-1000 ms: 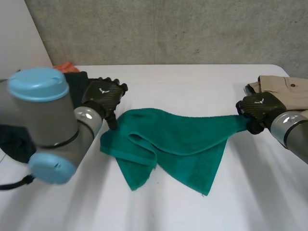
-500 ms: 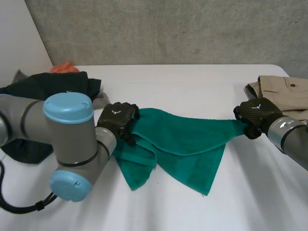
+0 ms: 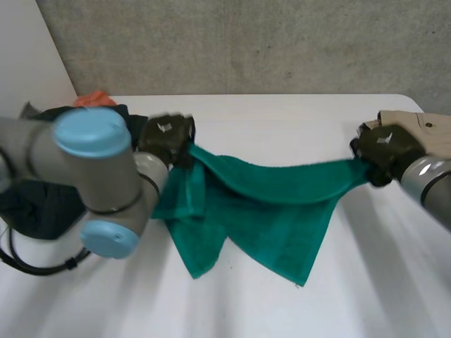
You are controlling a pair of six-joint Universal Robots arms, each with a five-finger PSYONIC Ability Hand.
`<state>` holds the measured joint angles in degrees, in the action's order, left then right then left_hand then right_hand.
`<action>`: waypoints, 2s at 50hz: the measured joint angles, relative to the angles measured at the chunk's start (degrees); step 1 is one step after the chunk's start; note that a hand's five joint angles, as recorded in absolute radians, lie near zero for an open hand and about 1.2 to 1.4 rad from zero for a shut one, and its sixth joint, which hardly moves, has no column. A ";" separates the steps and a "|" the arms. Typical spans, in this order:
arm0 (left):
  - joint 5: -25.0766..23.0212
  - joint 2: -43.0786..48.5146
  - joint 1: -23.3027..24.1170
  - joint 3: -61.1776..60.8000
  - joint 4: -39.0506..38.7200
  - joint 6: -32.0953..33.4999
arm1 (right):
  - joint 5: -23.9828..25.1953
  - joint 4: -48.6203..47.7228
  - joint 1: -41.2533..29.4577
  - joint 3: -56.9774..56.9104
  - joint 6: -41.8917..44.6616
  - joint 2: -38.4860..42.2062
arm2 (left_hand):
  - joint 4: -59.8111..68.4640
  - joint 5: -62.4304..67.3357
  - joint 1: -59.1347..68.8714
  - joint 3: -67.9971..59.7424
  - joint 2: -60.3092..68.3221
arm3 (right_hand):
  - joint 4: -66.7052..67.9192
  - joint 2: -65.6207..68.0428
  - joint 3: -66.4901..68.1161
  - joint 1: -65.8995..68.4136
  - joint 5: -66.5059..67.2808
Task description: Fold the laundry.
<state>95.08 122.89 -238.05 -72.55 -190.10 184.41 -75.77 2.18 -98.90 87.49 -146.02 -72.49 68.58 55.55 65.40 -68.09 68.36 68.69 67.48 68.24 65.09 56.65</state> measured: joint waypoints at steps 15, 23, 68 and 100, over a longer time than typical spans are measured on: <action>-6.69 -27.74 -3.07 -3.06 13.78 22.06 | -0.15 19.33 3.13 -14.09 12.99 -19.83 | 0.03 0.00 0.00 -0.24 0.18 | 0.02 0.04 0.19 0.00 0.00; -7.57 -19.79 -3.05 -2.86 18.24 30.98 | -0.41 25.73 1.68 -14.61 16.22 -19.02 | 0.03 0.00 0.00 -0.25 0.18 | 0.03 0.04 0.19 0.00 0.00; -7.49 -6.24 -4.20 -20.69 -17.88 33.10 | -5.65 -11.57 -3.18 2.72 7.07 3.45 | -2.37 -0.22 -0.21 1.79 -2.16 | 0.11 0.23 0.24 0.00 0.51; -6.92 -4.49 -10.50 -23.11 0.96 5.08 | -3.13 -11.76 4.39 8.38 4.11 5.70 | -26.42 -23.53 -22.26 26.08 -26.24 | 0.10 0.23 0.24 0.00 0.51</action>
<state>88.16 118.40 -248.54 -95.67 -189.14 189.48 -78.91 -9.58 -94.51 95.87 -141.90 -66.79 42.16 32.01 43.14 -42.01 42.12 68.79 67.71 68.48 65.09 57.17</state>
